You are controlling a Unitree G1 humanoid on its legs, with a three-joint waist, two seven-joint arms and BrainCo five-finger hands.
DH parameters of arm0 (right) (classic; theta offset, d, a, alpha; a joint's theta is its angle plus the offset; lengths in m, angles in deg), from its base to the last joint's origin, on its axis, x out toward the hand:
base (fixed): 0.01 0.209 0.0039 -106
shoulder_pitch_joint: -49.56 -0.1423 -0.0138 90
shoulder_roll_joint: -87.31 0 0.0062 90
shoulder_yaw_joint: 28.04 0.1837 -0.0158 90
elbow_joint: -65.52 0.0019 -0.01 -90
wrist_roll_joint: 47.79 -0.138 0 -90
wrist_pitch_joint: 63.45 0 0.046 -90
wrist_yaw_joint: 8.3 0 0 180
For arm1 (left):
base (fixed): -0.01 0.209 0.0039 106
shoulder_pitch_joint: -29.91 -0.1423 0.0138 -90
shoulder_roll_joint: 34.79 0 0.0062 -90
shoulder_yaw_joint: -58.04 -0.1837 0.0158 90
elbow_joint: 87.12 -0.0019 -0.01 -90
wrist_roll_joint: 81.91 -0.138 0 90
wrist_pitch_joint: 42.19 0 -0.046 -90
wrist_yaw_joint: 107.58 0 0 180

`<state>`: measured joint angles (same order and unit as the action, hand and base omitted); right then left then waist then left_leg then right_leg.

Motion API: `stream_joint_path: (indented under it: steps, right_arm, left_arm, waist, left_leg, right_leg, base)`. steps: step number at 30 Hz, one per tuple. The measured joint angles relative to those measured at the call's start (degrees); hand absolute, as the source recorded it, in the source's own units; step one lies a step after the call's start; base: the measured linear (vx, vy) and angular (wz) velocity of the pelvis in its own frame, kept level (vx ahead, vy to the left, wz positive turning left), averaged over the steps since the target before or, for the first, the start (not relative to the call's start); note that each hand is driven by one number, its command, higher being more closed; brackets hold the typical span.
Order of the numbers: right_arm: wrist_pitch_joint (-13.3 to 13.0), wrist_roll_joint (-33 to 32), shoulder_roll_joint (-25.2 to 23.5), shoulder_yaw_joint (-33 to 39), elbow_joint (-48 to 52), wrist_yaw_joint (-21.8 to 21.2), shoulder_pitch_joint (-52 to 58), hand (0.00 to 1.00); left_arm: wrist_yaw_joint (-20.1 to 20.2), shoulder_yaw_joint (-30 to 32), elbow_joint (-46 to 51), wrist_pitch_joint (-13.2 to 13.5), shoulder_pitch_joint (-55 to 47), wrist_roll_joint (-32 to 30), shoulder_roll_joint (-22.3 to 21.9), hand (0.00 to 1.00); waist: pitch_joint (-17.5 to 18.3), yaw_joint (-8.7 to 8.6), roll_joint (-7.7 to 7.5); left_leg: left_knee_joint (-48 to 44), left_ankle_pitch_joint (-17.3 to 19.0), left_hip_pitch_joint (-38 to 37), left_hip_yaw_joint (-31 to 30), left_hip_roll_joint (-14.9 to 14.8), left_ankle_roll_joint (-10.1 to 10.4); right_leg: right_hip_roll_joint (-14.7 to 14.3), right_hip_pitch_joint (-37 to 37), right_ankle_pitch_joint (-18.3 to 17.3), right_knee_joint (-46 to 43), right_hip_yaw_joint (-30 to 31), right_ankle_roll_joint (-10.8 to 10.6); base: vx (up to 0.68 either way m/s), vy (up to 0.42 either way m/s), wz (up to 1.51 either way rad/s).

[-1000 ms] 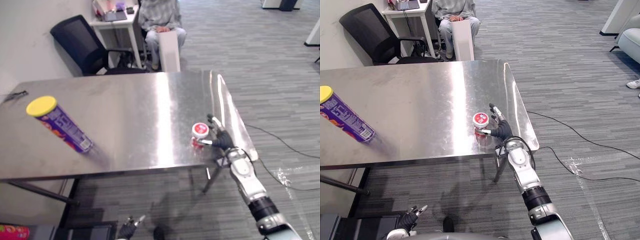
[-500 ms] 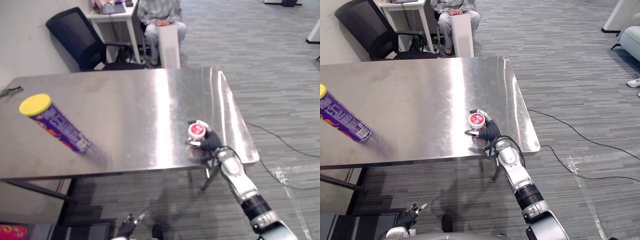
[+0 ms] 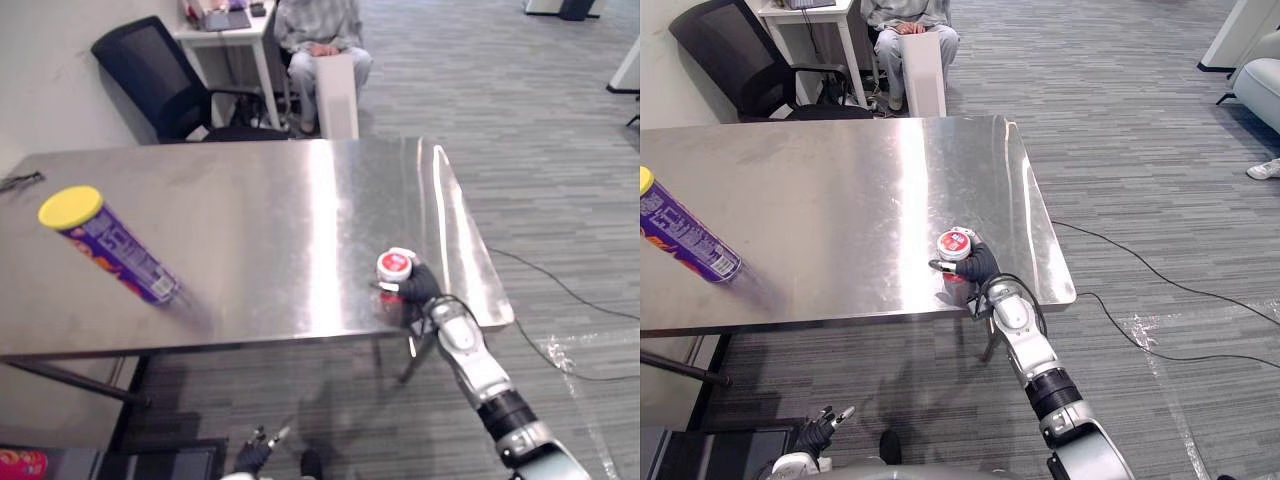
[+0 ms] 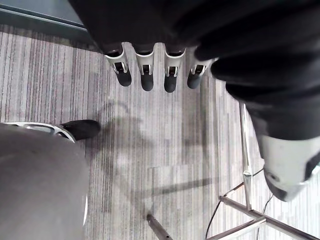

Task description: Put the gum and the chips on the shelf.

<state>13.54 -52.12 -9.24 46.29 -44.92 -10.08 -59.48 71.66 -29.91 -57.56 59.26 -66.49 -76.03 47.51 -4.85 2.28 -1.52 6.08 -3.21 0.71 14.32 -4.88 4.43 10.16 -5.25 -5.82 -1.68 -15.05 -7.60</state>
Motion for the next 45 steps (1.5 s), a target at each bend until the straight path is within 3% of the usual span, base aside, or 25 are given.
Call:
stream_joint_path:
  steps: [5, 7, 13, 25, 32, 36, 37, 40, 42, 43, 44, 45]
  right_arm:
    - [0.59, 0.02, 0.21, 4.03, 9.51, 0.23, 3.3, 1.0]
    - [0.16, -0.11, 1.05, 7.68, 17.51, 0.32, 6.38, 1.0]
    - [-0.37, -2.62, 4.48, 19.54, 29.51, -0.01, 12.94, 1.0]
    - [-2.48, -5.38, 5.21, 33.54, 36.41, 0.61, 21.33, 1.0]
    - [-2.48, -7.5, 4.4, 33.88, 36.53, 1.19, 24.25, 1.0]
    - [-2.42, -8.92, 1.24, 33.17, 36.54, 0.8, 26.38, 1.0]
    - [-2.43, -9.67, 0.62, 32.44, 36.54, 0.57, 26.69, 1.0]
    - [-2.48, -10.3, 0.92, 29.66, 36.53, 0.36, 25.95, 1.0]
    - [-2.49, -11.01, 1.52, 27.46, 36.54, 0.37, 23.22, 1.0]
    - [-2.47, -11.5, 3.36, 26.21, 36.87, 0.37, 21.03, 1.0]
    - [-2.47, -11.49, 4.0, 26.26, 37.14, 0.35, 20.61, 1.0]
    - [-2.5, -11.45, 4.46, 26.94, 37.44, 0.4, 19.93, 1.0]
  left_arm:
    - [-0.21, 0.26, 0.11, -0.14, 0.03, -0.11, 0.24, 0.0]
    - [-0.34, 0.57, 0.03, -0.24, -0.17, -0.12, 0.41, 0.0]
    - [-0.25, 2.44, -0.04, -0.34, -1.44, -0.29, 0.17, 0.0]
    - [-0.01, 2.82, -0.55, -0.37, -4.34, -2.22, -0.38, 0.0]
    - [0.17, 2.77, -0.48, -0.44, -5.23, -2.27, -0.67, 0.0]
    - [0.16, 2.79, -0.11, -0.51, -5.12, -2.2, 0.07, 0.0]
    - [0.17, 2.77, 0.03, -0.78, -5.07, -2.2, 0.4, 0.0]
    - [0.52, 2.61, 1.0, -0.83, -4.33, -2.22, 0.69, 0.0]
    - [0.79, 2.45, 2.9, -0.77, -4.17, -2.24, 0.65, 0.0]
    - [0.81, 2.07, 4.46, -0.82, -4.05, -2.14, -0.03, 0.0]
    - [0.86, 1.82, 4.47, -0.78, -3.62, -2.11, -0.18, 0.0]
    - [0.83, 1.77, 3.54, -0.85, -2.19, -2.04, -0.01, 0.0]
  waist:
    - [-0.4, 0.03, -0.39]
    - [-0.41, -0.12, -0.46]
    - [-0.39, -0.76, -0.48]
    - [1.76, -2.58, 0.68]
    - [2.36, -3.46, 0.92]
    - [1.77, -3.32, 0.13]
    - [1.3, -3.35, -0.83]
    - [1.07, -3.25, -0.48]
    - [-0.03, -2.09, 0.27]
    - [-1.0, -1.4, 2.67]
    - [-0.97, -1.18, 2.61]
    - [-1.52, -0.56, 2.25]
  left_leg:
    - [-0.02, -0.13, 0.1, 0.3, 0.06, -0.24]
    - [-0.04, -0.16, -0.04, 0.41, 0.1, -0.27]
    - [-0.39, -0.18, -1.53, 0.72, 0.01, -0.28]
    - [-0.02, -0.79, -1.29, 1.16, -0.75, -0.04]
    - [-0.18, -1.96, -0.35, 1.19, -1.26, -0.04]
    - [-0.44, -3.1, 0.59, -0.86, -1.14, 0.19]
    - [-0.46, -3.67, 1.27, -2.4, -1.18, 0.32]
    - [-3.39, -4.54, 6.31, -7.75, -1.27, 0.66]
    - [-6.4, -4.79, 10.75, -11.46, -1.32, 1.15]
    - [-6.17, -5.03, 13.72, -13.91, -2.1, 1.26]
    - [-5.22, -3.8, 14.12, -12.87, -2.53, 0.36]
    - [-6.6, -0.26, 15.43, -8.29, -2.79, -4.61]
  right_leg:
    - [0.01, -0.04, 0.0, 0.63, 0.31, -0.01]
    - [0.02, -0.09, 0.01, 0.59, 0.71, -0.02]
    - [0.0, -1.04, 0.02, 0.51, 1.35, -0.02]
    - [-0.45, 0.22, 0.0, 0.46, 2.97, 0.01]
    - [-0.5, 3.46, -1.92, -4.18, 3.44, 1.2]
    - [0.27, 6.2, -5.07, -10.71, 2.23, 1.49]
    - [0.38, 6.4, -5.77, -11.83, 0.76, 1.72]
    - [0.7, 8.03, -7.44, -14.99, -4.14, 2.56]
    - [1.02, 10.54, -9.12, -19.38, -7.24, 3.28]
    - [-0.07, 11.16, -9.69, -20.89, -10.76, 4.2]
    - [-0.35, 10.64, -9.65, -19.9, -12.49, 4.27]
    - [0.91, 9.88, -9.45, -17.98, -16.22, 5.39]
  base:
    - [0.0, -0.001, -0.01]
    - [0.02, 0.0, 0.0]
    - [0.05, -0.009, -0.03]
    - [-0.05, -0.009, -0.07]
    - [-0.07, -0.003, -0.02]
    - [-0.08, -0.019, 0.26]
    - [-0.07, -0.033, 0.49]
    - [-0.11, -0.056, 0.88]
    - [-0.14, -0.071, 1.13]
    - [-0.16, -0.126, 1.07]
    - [-0.16, -0.148, 1.49]
    - [-0.19, -0.116, 1.59]
